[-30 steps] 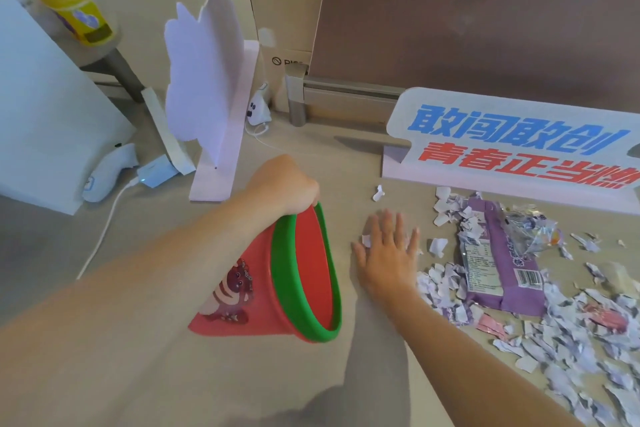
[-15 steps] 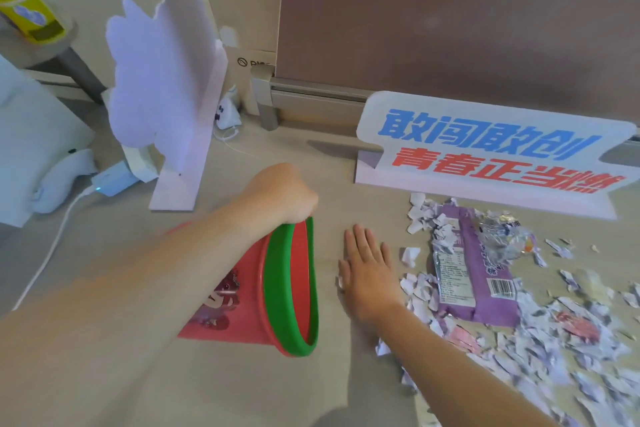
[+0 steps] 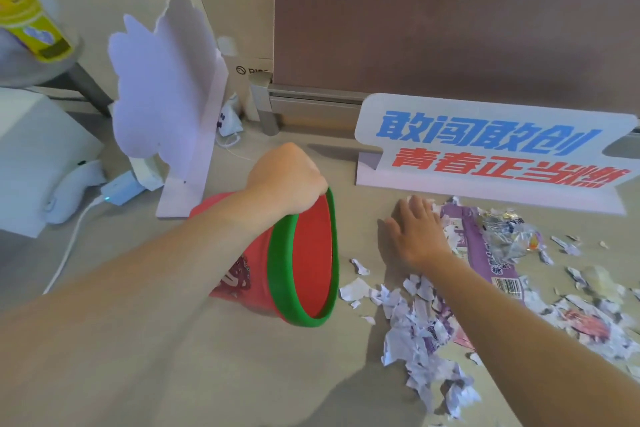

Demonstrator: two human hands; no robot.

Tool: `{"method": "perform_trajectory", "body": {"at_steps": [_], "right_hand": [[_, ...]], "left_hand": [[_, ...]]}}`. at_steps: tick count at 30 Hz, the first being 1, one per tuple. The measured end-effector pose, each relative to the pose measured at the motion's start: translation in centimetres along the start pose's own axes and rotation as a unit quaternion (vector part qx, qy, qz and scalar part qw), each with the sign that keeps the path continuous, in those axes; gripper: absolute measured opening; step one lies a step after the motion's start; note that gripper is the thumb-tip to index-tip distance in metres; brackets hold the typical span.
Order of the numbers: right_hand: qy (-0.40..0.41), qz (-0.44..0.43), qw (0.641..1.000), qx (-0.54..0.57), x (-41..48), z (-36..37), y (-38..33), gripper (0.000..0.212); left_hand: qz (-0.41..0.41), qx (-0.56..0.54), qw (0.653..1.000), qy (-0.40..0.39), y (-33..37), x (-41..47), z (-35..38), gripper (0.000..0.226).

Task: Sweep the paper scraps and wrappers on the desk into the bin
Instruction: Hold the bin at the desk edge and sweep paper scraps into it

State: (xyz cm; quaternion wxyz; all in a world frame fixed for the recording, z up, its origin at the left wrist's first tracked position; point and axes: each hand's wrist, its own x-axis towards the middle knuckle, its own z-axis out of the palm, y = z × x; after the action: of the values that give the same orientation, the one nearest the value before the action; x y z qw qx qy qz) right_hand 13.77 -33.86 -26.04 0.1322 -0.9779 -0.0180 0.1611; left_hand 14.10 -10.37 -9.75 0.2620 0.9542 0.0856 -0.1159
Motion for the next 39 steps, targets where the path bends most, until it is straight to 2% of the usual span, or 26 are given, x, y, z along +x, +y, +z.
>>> {"method": "perform_trajectory", "body": {"at_steps": [7, 11, 14, 16, 19, 22, 25, 27, 31, 39], "right_hand": [[-0.025, -0.093, 0.995, 0.017, -6.5, 2.1, -4.5, 0.058], [-0.017, -0.167, 0.986, -0.013, -10.7, 3.9, -6.2, 0.067], [-0.015, -0.157, 0.987, -0.027, -13.1, 4.7, -5.8, 0.072], [-0.01, -0.152, 0.988, -0.032, -14.5, 4.7, -5.1, 0.075], [0.099, -0.101, 0.99, 0.005, -16.8, 4.5, -3.9, 0.064], [0.18, 0.007, 0.983, 0.029, -18.8, 5.1, -3.2, 0.071], [0.133, 0.077, 0.988, 0.002, -19.7, 6.3, -3.0, 0.086], [0.11, 0.092, 0.99, -0.014, -19.3, 7.1, -2.7, 0.091], [0.117, 0.077, 0.989, -0.05, -17.0, 7.2, -3.6, 0.089], [0.078, 0.004, 0.997, -0.027, -11.2, 5.6, -6.1, 0.077]], "left_hand": [[0.01, -0.021, 1.0, 0.004, -0.2, -1.5, -1.0, 0.013], [0.039, -0.027, 0.999, 0.002, -0.6, -3.7, -1.6, 0.011], [0.059, -0.034, 0.998, -0.004, -1.2, -4.9, -1.9, 0.005], [0.063, -0.047, 0.997, -0.005, -1.7, -5.6, -2.2, 0.016], [0.072, -0.055, 0.996, 0.0, -2.1, -6.6, -2.5, 0.023], [0.091, -0.058, 0.994, -0.005, -2.2, -7.6, -2.5, 0.015], [0.098, -0.054, 0.994, -0.002, -2.1, -8.2, -2.5, 0.013], [0.094, -0.059, 0.994, -0.001, -2.1, -8.2, -2.5, 0.017], [0.096, -0.061, 0.993, 0.009, -2.5, -8.1, -2.8, 0.019], [0.074, -0.062, 0.995, 0.002, -3.3, -6.7, -3.2, 0.013]]}}
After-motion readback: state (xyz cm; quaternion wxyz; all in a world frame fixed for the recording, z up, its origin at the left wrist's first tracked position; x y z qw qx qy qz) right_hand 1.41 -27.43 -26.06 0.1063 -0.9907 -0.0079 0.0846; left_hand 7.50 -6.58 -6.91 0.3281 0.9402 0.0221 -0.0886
